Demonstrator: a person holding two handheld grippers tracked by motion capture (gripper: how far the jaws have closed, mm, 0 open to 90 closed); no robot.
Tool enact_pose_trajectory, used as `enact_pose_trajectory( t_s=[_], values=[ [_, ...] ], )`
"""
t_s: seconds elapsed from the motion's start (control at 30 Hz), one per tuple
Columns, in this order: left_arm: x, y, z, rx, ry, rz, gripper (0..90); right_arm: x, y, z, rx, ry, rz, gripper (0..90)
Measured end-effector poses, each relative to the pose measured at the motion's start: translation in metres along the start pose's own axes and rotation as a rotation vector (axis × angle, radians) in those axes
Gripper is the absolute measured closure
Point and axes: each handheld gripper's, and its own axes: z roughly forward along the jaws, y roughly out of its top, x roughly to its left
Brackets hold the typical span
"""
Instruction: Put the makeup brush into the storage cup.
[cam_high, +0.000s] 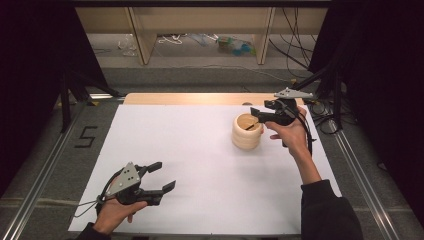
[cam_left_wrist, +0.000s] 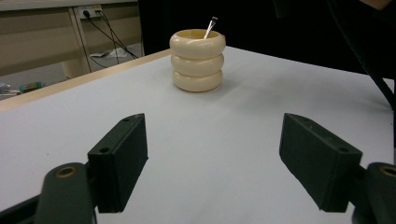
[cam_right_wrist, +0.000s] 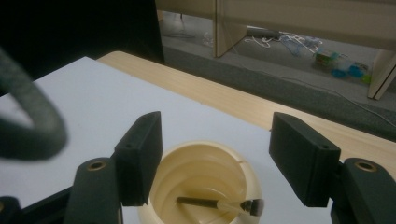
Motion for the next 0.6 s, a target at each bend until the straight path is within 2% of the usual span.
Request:
enact_pose_trajectory(
  t_s=[0.13, 0.27, 0.4, 0.47, 0.53, 0.6],
  values=[
    [0.000, 0.000, 0.000, 0.001, 0.000, -0.001, 23.7, 0.004, 0.001, -0.003, -0.005, 0.021, 0.002, 34.2],
    [0.001, 0.000, 0.000, -0.003, -0.001, -0.002, 23.7, 0.009, 0.003, -0.007, -0.016, 0.019, -0.001, 31.1],
    [0.001, 0.000, 0.000, -0.007, -0.003, -0.016, 23.6, 0.013, 0.005, -0.013, -0.032, 0.013, -0.023, 27.4],
    [0.001, 0.000, 0.000, -0.002, -0.001, -0.002, 23.6, 0.016, 0.006, -0.015, -0.043, 0.017, -0.015, 26.3],
    [0.001, 0.000, 0.000, -0.002, 0.000, -0.015, 23.6, 0.018, 0.007, -0.018, -0.049, 0.013, -0.012, 25.4],
    [0.002, 0.000, 0.000, -0.004, -0.004, -0.002, 23.6, 0.021, 0.007, -0.020, -0.053, 0.034, -0.007, 25.4]
  ],
)
